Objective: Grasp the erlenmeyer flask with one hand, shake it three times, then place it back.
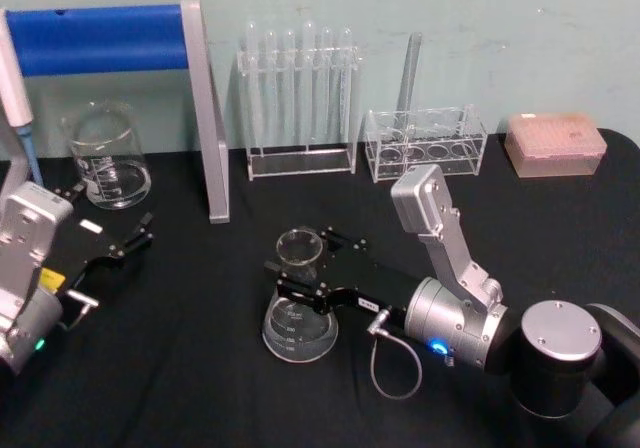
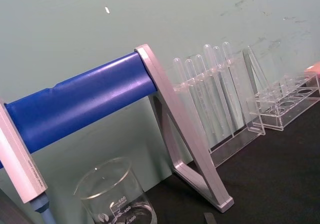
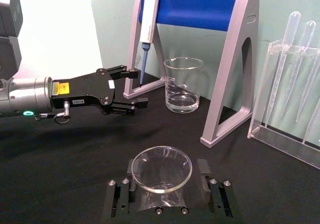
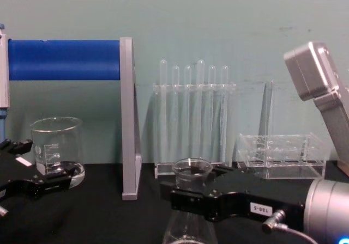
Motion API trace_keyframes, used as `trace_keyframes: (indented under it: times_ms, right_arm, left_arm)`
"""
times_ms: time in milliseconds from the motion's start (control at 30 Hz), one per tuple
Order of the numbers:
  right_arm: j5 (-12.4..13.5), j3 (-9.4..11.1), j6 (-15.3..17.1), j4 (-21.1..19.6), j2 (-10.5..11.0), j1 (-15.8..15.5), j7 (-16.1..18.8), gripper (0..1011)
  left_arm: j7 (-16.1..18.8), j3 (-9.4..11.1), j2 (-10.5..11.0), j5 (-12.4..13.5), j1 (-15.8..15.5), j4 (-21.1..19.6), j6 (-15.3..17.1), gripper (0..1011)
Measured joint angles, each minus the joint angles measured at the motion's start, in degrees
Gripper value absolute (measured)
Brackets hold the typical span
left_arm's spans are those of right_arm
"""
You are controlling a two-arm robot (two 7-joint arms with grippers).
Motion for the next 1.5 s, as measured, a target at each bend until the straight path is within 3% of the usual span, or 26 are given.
trace_keyframes:
  times_ms: [367, 667, 867, 1133, 1333, 1500]
  right_arm:
    - [0.05, -0.01, 0.00, 0.00, 0.00, -0.01, 0.00, 1003]
    - [0.47, 0.08, -0.05, -0.05, 0.48, -0.09, 0.80, 1002]
    - [1.35, 0.33, -0.16, -1.63, 3.01, -0.78, 3.10, 1003]
    - [2.87, 1.16, -0.68, -5.21, 8.09, -2.88, 5.86, 1003]
    - [4.24, 2.56, -1.69, -7.21, 11.28, -4.40, 6.59, 1003]
    - [4.74, 4.09, -2.41, -7.84, 12.64, -5.15, 5.67, 1003]
  left_arm:
    - [0.00, 0.00, 0.00, 0.00, 0.00, 0.00, 0.00, 1001]
    - [0.00, 0.00, 0.00, 0.00, 0.00, 0.00, 0.00, 1001]
    - [0.00, 0.00, 0.00, 0.00, 0.00, 0.00, 0.00, 1001]
    - [0.00, 0.00, 0.00, 0.00, 0.00, 0.00, 0.00, 1001]
    - [0.00, 0.00, 0.00, 0.00, 0.00, 0.00, 0.00, 1001]
    - [0.00, 0.00, 0.00, 0.00, 0.00, 0.00, 0.00, 1001]
